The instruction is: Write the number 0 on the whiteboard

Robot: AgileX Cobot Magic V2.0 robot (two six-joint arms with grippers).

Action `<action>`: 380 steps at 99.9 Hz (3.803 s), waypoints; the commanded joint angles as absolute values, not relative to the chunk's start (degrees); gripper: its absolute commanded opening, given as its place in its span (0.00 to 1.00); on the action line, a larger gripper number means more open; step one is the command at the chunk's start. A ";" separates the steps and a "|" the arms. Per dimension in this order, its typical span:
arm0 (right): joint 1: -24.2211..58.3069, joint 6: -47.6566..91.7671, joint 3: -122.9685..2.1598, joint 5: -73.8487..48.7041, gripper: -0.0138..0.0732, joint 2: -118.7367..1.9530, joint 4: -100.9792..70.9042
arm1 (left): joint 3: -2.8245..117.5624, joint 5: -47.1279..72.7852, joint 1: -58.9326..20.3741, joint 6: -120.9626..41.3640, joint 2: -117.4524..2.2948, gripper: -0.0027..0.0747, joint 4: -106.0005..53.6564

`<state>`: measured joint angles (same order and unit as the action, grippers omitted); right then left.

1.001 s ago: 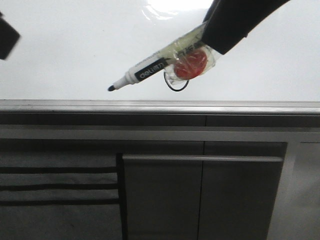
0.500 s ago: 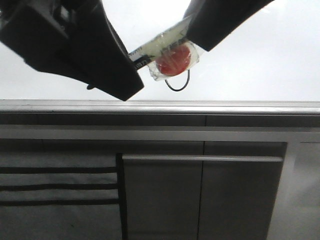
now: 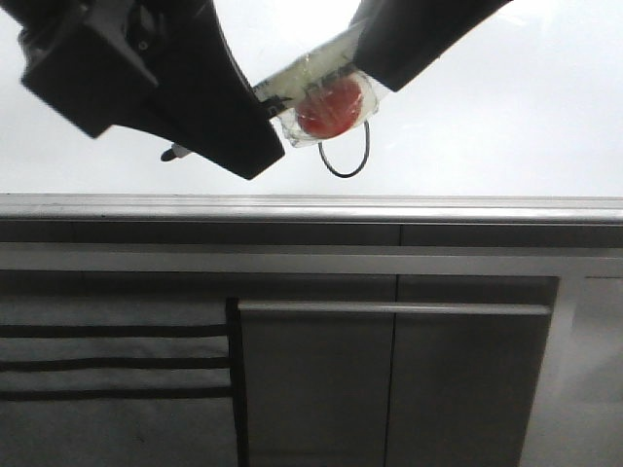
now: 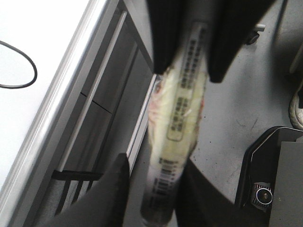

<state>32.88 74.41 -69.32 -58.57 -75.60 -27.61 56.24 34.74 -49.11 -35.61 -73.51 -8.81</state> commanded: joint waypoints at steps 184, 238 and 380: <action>5.46 10.62 -61.35 -56.06 0.24 -45.74 -1.65 | 52.46 27.13 -23.75 -17.40 -57.17 0.50 -14.60; 5.35 6.08 -22.20 -13.87 0.08 -19.25 -4.72 | 23.77 -4.67 -23.75 -16.65 -36.26 0.01 -18.60; 5.35 6.08 -14.94 -15.31 0.07 -19.25 -4.72 | -1.11 -7.19 -9.54 -0.84 0.98 0.01 0.00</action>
